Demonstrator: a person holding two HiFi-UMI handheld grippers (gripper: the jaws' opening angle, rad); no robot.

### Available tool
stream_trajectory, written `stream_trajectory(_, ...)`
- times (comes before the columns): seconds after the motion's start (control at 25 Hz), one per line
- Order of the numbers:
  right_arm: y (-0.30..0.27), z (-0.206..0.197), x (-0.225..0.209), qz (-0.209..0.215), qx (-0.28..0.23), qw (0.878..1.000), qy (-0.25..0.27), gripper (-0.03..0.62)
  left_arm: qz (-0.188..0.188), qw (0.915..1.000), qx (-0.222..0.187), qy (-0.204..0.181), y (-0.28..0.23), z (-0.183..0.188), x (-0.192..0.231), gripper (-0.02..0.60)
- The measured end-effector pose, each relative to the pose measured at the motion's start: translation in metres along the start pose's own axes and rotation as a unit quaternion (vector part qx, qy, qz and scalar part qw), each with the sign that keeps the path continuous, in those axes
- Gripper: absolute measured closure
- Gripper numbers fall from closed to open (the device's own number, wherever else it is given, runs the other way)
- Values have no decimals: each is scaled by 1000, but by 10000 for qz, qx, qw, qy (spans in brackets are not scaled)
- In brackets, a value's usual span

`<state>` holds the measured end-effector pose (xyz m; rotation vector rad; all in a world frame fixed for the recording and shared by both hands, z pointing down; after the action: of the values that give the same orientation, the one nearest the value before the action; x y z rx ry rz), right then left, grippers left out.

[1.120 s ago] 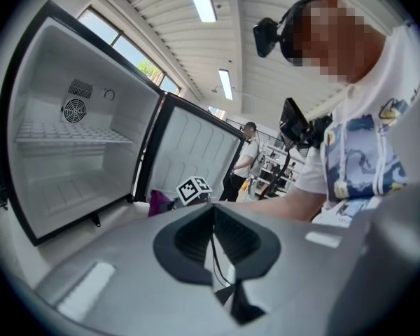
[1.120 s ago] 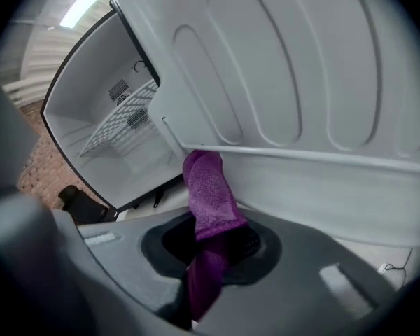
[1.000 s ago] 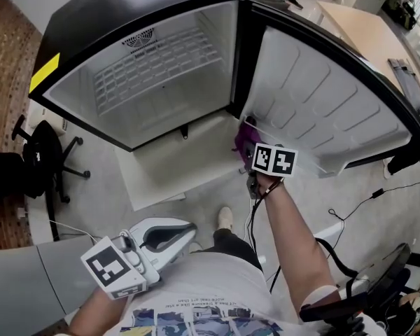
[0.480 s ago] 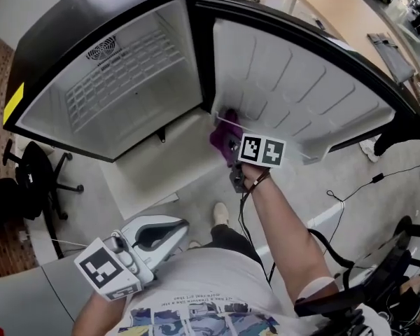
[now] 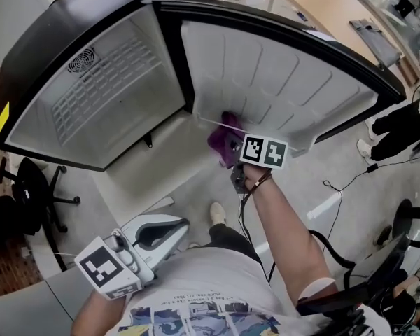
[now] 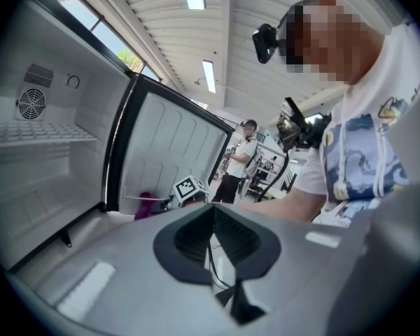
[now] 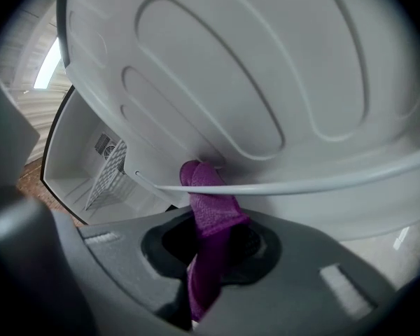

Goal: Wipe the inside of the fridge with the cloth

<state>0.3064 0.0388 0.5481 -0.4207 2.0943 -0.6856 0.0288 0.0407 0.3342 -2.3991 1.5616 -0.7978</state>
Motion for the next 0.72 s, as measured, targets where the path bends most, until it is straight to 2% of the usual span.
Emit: stream_trajectory(0.72,51,-5,-50,-557,-514,9960,-483,540,-498,9985,158,-145,-21,2,-4,575)
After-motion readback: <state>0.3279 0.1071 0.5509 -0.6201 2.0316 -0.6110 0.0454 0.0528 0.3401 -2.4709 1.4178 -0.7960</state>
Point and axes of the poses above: the fingertips, and each gripper's own axes: y backward along the fingers, x to its left, z out of its top, the point moved 5 cm from there along y, backward along the fingers, and after that the axes turned 6 degrees about x, right-handed, at the moved point
